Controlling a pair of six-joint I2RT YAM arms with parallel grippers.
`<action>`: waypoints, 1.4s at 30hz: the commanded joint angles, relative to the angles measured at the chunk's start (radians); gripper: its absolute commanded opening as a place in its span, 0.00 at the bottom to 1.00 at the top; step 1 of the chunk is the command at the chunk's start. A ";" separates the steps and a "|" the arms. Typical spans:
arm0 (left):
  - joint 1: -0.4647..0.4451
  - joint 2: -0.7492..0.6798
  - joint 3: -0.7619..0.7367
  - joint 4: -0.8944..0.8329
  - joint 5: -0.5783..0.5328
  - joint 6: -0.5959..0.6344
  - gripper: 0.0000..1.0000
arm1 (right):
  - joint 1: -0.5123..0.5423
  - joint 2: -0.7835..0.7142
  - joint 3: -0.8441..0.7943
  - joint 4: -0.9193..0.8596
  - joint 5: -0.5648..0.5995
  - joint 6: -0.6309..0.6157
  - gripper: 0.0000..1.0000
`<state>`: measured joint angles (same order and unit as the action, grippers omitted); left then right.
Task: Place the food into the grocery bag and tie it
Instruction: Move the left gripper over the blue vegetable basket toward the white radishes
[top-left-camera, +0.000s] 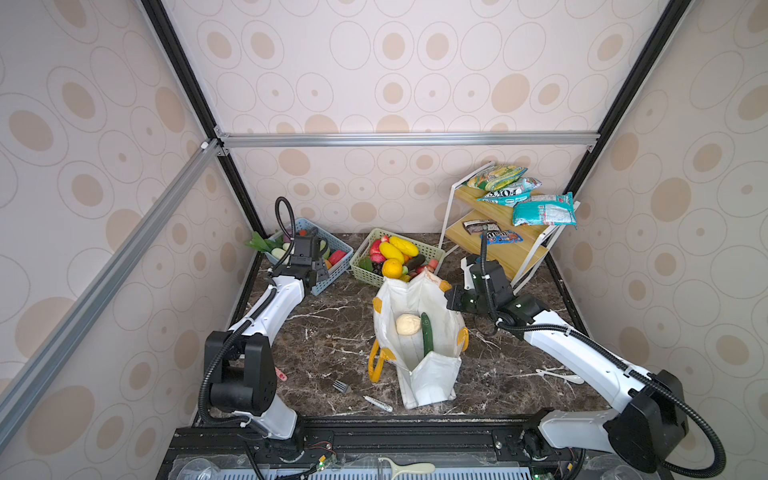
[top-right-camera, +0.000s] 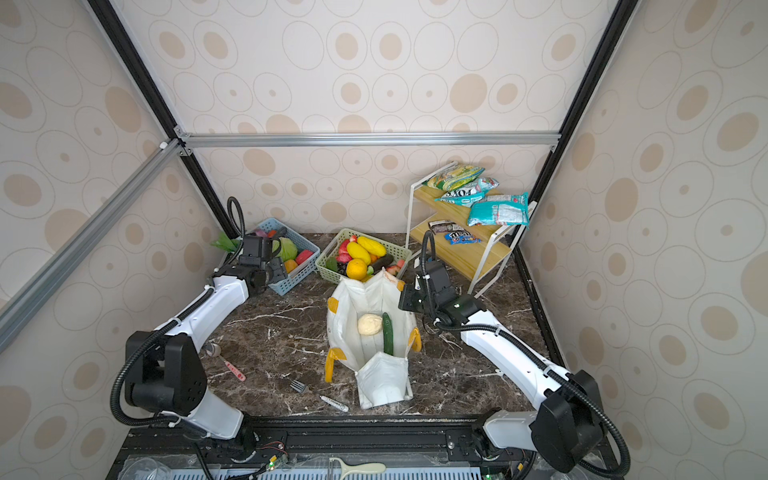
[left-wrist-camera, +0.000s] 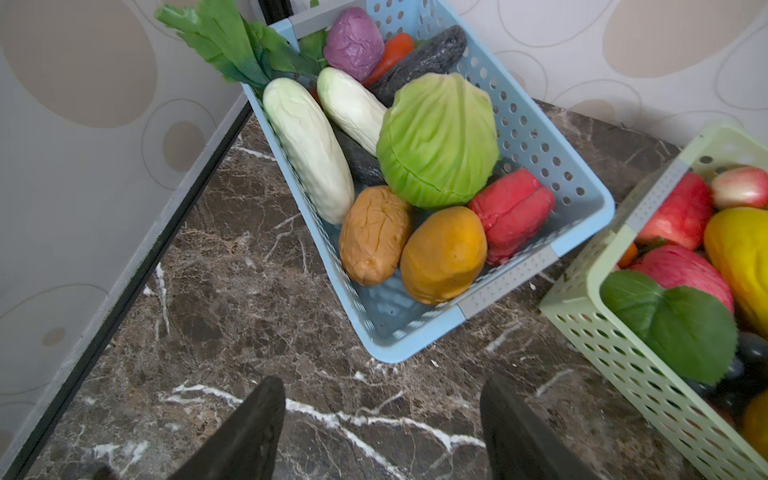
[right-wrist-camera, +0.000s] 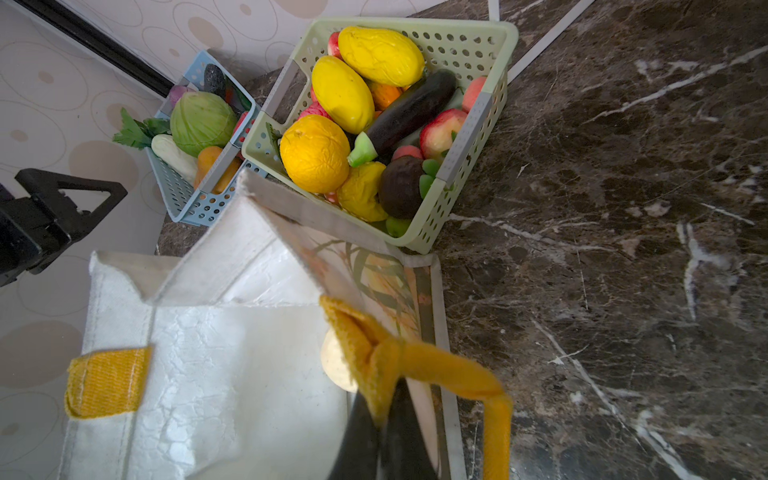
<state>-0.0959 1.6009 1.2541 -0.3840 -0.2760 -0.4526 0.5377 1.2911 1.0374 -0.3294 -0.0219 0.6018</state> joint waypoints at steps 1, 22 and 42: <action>0.032 0.040 0.067 0.031 -0.042 0.022 0.74 | -0.003 0.003 0.024 0.056 0.004 -0.007 0.00; 0.100 0.442 0.456 -0.024 -0.195 0.041 0.69 | -0.005 0.084 0.076 0.088 -0.089 -0.042 0.00; 0.175 0.713 0.773 -0.123 -0.262 0.092 0.72 | -0.007 0.134 0.101 0.100 -0.112 -0.049 0.00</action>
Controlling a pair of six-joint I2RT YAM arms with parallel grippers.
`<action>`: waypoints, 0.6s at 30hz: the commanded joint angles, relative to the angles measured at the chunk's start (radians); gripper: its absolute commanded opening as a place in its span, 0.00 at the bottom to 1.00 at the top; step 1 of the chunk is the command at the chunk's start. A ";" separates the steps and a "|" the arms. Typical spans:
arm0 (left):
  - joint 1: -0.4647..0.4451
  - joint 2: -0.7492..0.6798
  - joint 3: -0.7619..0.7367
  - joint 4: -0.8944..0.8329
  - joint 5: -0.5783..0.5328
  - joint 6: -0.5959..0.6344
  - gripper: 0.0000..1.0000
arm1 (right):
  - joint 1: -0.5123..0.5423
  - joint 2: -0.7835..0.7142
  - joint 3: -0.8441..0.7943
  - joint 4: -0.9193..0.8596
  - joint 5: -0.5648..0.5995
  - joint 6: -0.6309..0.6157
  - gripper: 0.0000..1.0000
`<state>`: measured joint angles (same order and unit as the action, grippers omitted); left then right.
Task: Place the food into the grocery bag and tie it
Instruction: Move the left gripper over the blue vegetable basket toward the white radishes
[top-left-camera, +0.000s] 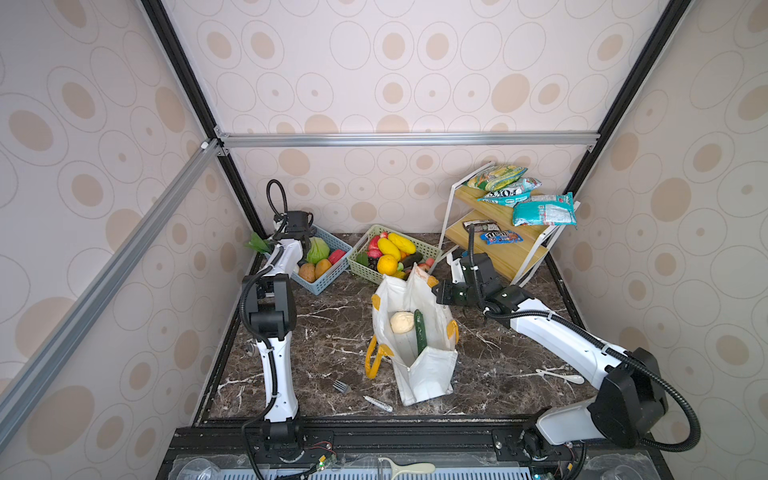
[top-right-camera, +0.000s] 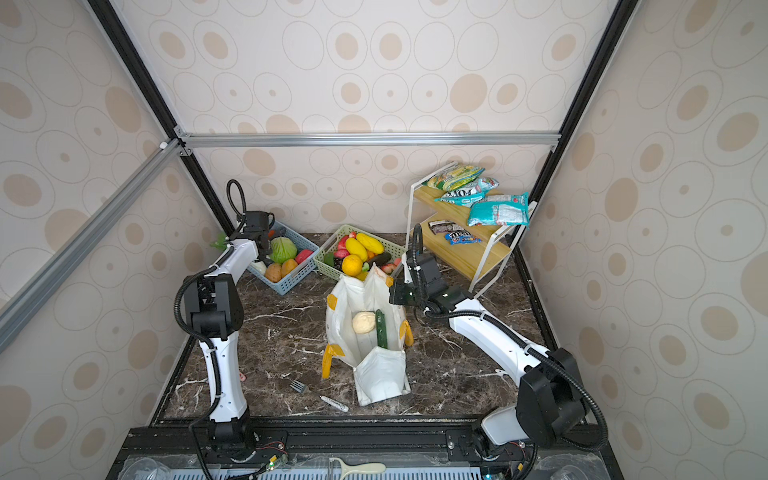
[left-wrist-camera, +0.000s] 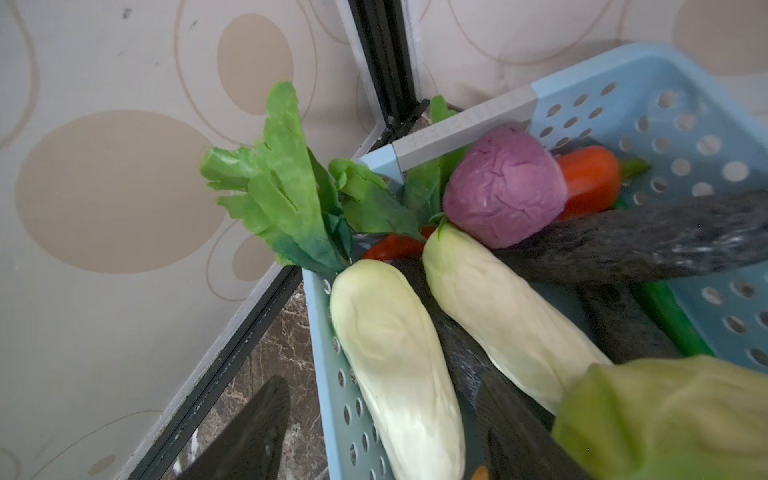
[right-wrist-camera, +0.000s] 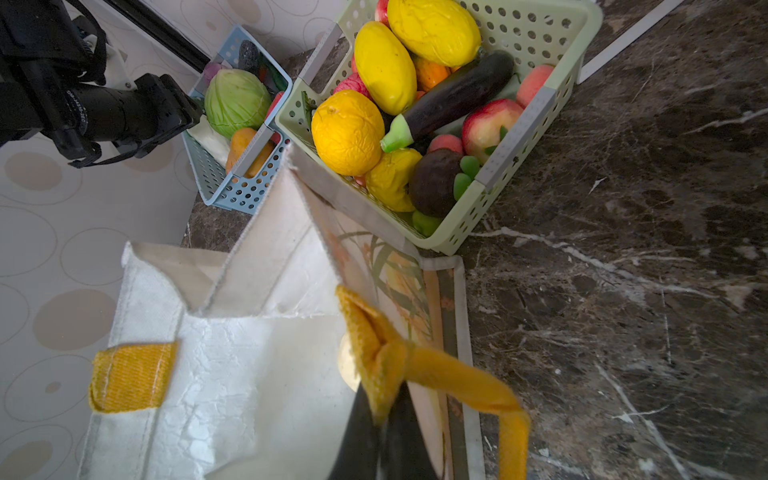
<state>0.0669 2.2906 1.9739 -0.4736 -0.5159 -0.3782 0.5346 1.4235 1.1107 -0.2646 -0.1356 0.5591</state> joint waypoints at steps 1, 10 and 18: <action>0.015 0.030 0.059 -0.034 -0.021 0.021 0.72 | -0.004 0.000 0.026 0.032 0.001 -0.006 0.00; 0.020 0.095 0.134 -0.030 -0.052 0.075 0.72 | -0.003 -0.034 0.016 -0.003 -0.015 0.001 0.00; 0.020 0.160 0.181 -0.032 -0.084 0.106 0.69 | -0.004 -0.059 -0.007 -0.020 -0.012 0.019 0.00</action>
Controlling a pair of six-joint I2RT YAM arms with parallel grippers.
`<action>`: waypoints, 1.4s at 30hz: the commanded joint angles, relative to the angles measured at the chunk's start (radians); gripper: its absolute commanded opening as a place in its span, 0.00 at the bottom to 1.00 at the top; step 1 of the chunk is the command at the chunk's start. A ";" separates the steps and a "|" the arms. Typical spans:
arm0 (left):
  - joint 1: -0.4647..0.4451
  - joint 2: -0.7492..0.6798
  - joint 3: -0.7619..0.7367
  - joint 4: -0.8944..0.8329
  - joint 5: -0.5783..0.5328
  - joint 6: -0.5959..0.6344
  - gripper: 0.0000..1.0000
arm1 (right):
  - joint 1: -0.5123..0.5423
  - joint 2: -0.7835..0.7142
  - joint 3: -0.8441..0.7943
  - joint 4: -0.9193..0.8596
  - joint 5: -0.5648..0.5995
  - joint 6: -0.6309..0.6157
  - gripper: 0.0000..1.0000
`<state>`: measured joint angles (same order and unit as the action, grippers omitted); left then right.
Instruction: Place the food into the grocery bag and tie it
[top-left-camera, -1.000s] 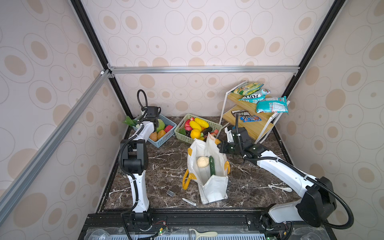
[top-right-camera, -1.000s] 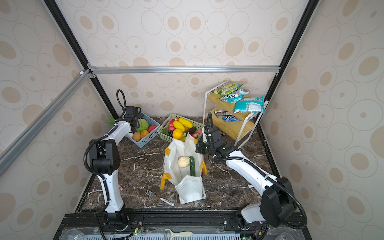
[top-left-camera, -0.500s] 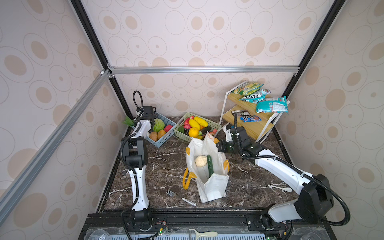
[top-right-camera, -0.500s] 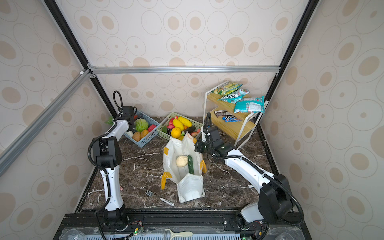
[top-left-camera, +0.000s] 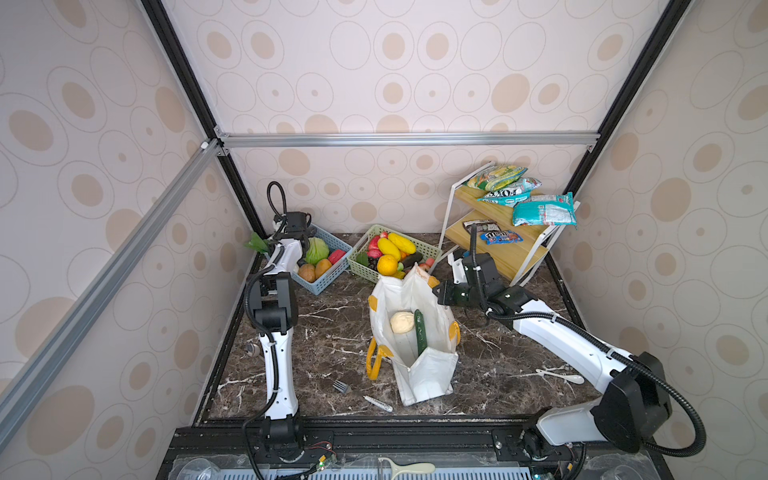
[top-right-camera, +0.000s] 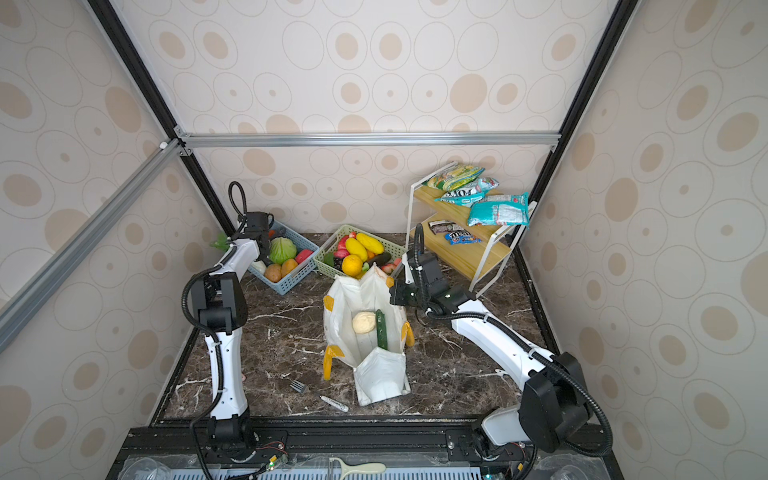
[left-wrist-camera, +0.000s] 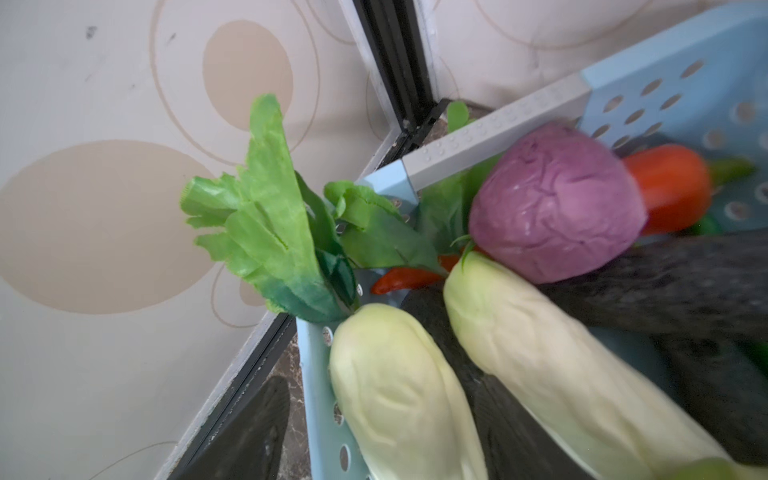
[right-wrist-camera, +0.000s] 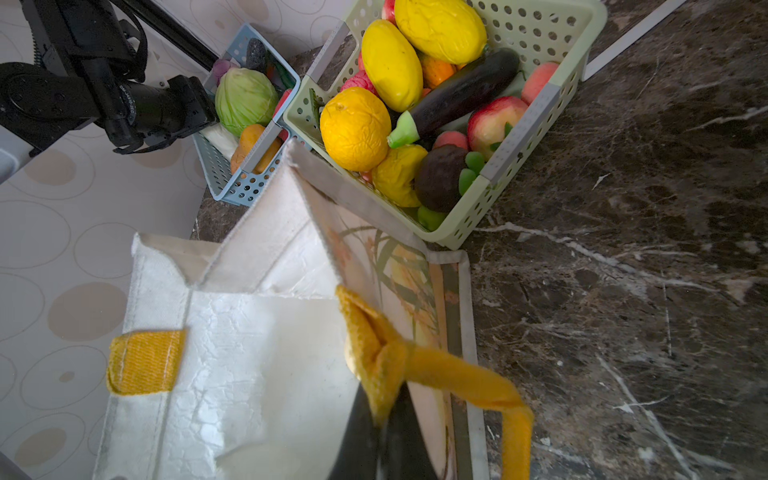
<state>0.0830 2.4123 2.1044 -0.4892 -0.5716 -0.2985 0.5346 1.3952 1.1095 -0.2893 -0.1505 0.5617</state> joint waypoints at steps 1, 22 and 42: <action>0.004 0.047 0.059 -0.018 -0.025 0.029 0.68 | -0.004 -0.033 -0.008 0.004 0.005 0.020 0.00; 0.004 0.042 -0.007 0.048 0.054 0.089 0.43 | -0.005 -0.100 -0.008 -0.039 0.038 0.028 0.00; 0.004 -0.058 -0.070 0.094 0.066 0.066 0.24 | -0.001 -0.103 -0.003 -0.050 0.045 0.025 0.00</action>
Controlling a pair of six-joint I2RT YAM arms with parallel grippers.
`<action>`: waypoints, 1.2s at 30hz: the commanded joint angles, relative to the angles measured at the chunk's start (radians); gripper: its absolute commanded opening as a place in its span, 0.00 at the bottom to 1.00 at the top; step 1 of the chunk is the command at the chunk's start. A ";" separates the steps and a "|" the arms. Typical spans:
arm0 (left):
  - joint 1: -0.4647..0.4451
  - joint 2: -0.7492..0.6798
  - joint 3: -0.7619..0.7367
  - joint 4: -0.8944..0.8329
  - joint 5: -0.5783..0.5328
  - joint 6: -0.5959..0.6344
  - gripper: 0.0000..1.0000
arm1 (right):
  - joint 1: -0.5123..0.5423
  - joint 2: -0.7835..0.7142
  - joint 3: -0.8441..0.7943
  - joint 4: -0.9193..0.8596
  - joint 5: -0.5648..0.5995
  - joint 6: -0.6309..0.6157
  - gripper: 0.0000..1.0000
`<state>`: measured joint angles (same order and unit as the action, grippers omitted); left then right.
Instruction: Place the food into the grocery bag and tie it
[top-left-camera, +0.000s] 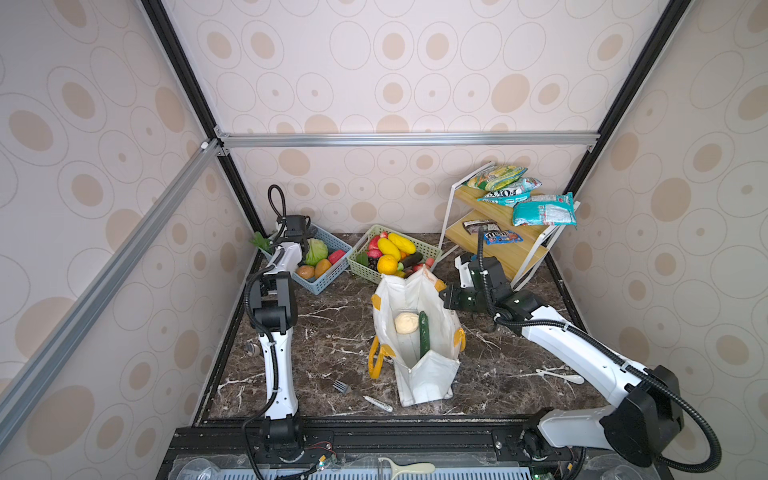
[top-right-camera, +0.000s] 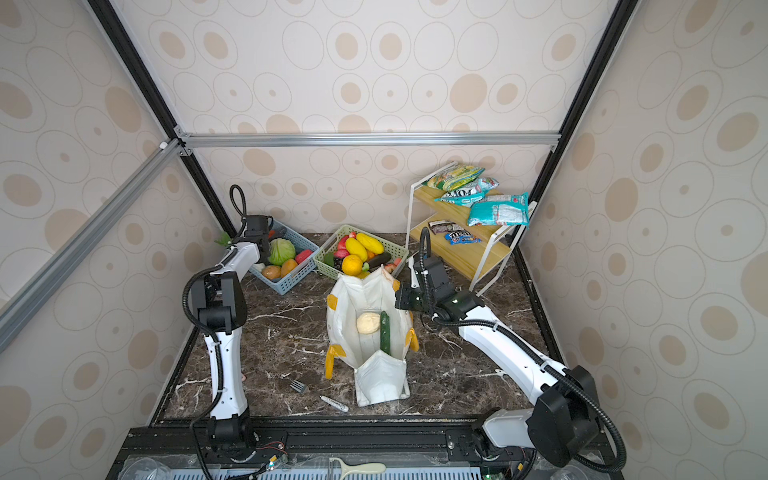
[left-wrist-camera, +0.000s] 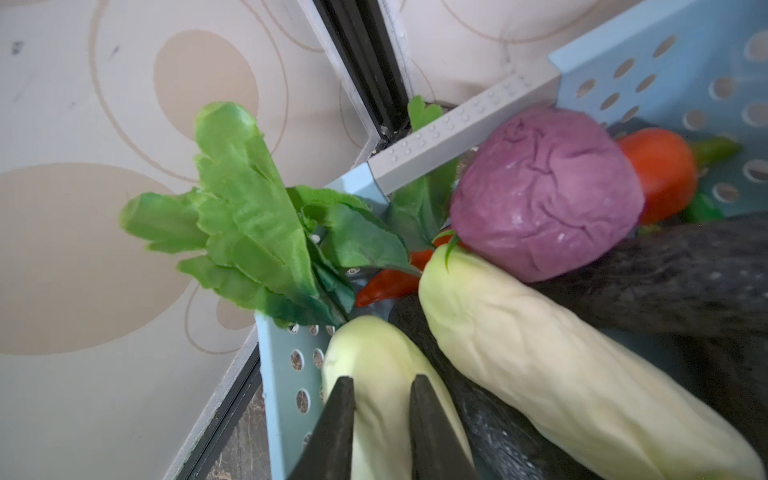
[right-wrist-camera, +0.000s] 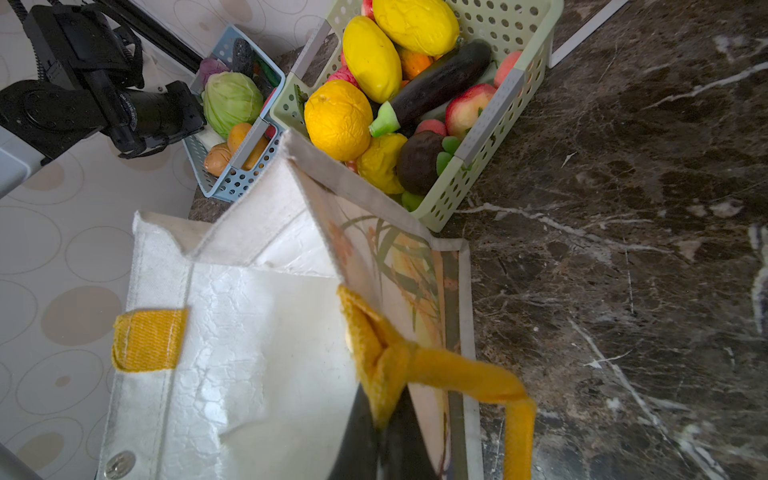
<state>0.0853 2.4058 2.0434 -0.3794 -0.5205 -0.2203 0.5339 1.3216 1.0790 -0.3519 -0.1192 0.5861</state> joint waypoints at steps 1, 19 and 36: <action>0.002 -0.055 -0.009 -0.017 0.020 -0.016 0.24 | 0.000 -0.031 0.026 0.013 0.013 0.001 0.00; 0.003 0.064 0.047 -0.050 -0.022 -0.029 0.58 | 0.000 -0.032 0.010 0.009 0.026 0.005 0.00; 0.005 0.098 0.026 -0.009 0.062 -0.027 0.54 | 0.008 -0.001 0.025 0.006 0.033 0.019 0.00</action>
<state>0.0853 2.4443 2.0651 -0.3710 -0.5098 -0.2352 0.5377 1.3159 1.0790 -0.3576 -0.1036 0.5949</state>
